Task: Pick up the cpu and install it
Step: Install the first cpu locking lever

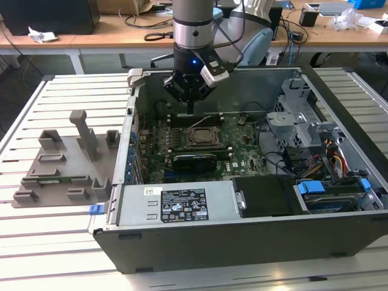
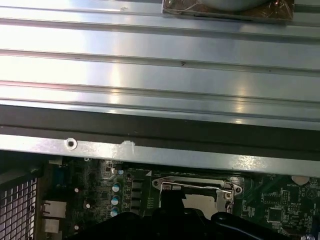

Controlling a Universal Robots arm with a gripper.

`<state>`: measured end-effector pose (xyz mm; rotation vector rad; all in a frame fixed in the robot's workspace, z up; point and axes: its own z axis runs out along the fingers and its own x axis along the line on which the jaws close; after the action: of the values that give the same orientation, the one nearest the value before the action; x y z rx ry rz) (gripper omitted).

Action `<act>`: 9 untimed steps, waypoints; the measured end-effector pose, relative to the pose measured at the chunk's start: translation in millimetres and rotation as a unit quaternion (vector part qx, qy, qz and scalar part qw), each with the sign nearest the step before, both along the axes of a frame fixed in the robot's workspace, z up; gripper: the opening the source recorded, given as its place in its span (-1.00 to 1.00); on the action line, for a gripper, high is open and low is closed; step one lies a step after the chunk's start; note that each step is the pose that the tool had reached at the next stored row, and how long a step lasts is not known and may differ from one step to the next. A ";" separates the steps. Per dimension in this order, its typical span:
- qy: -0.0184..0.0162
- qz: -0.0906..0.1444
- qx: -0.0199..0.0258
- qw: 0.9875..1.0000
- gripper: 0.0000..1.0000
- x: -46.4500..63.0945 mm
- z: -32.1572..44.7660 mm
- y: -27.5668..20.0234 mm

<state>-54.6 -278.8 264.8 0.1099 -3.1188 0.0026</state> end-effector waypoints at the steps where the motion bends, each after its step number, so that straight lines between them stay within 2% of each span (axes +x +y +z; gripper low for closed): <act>1: 0.001 0.006 0.000 1.000 -0.79 5.4 -16.9 0.0; 2: 0.002 0.010 0.000 1.000 -0.79 10.8 -30.0 0.0; 3: 0.002 0.011 0.000 1.000 -0.79 11.0 -35.2 0.0; 9: 0.002 0.012 0.000 1.000 -0.79 13.5 -41.4 1.8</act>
<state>-41.1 -277.0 223.4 0.1459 -3.1139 0.0031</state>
